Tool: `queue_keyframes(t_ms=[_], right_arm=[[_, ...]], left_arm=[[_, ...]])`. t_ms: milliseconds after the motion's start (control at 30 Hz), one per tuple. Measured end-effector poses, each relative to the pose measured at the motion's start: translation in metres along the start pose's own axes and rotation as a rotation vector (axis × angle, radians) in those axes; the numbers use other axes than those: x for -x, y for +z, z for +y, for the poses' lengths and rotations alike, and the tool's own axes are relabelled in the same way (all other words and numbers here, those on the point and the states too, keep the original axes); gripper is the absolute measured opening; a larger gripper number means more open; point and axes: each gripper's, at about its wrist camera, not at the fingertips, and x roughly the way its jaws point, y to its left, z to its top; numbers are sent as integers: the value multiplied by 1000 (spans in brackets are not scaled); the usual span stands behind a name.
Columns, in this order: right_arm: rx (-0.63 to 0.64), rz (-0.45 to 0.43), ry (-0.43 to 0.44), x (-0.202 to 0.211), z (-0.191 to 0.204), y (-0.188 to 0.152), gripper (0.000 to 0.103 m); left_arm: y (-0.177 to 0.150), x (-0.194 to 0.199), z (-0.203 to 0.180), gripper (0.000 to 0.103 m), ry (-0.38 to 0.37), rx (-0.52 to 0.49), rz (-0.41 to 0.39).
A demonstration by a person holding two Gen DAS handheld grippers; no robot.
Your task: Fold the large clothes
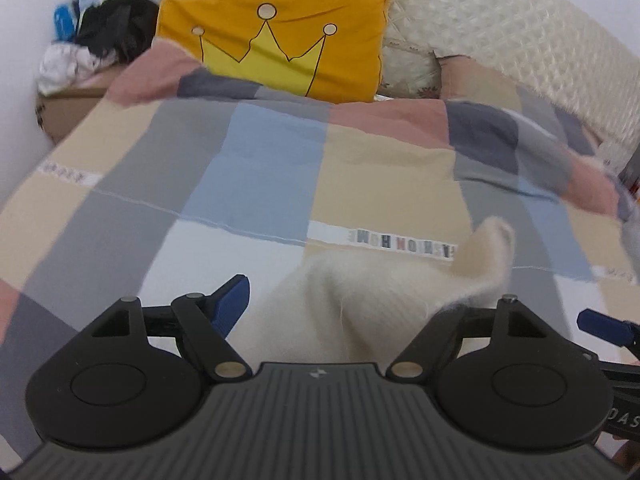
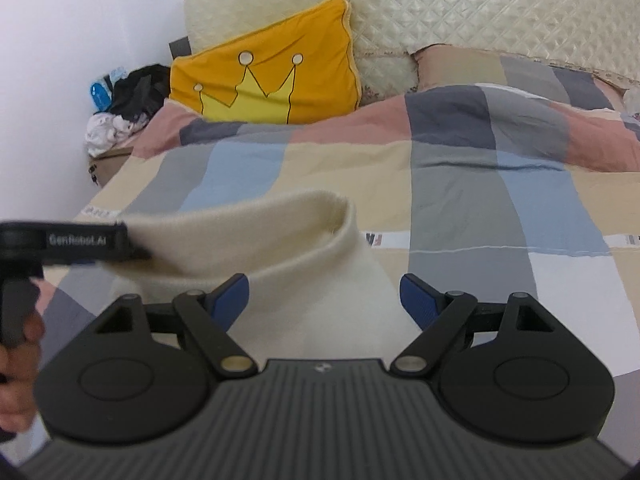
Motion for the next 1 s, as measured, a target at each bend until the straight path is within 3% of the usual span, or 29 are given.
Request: queue_keyframes(t_ms=[200, 300, 467, 567, 733, 833, 900, 1000], right_arm=[[-66, -99, 85, -35, 1, -10, 84], [-87, -124, 134, -58, 9, -20, 84], [-92, -97, 164, -103, 25, -44, 84], [-56, -94, 159, -119, 33, -51, 85], [-46, -89, 150, -132, 35, -52, 86], [-47, -86, 136, -135, 37, -52, 86], [-48, -94, 133, -134, 38, -54, 86], [-64, -107, 138, -132, 35, -57, 84]], left_arm=[[12, -16, -4, 80, 68, -77, -20], [21, -39, 2, 80, 82, -115, 6], [30, -88, 17, 80, 169, -179, 75], [32, -111, 18, 80, 175, -232, 102], [34, -132, -8, 81, 208, -398, 118], [29, -132, -34, 81, 245, -600, 109], [28, -127, -44, 81, 230, -682, 114], [42, -117, -42, 80, 152, -610, 153]])
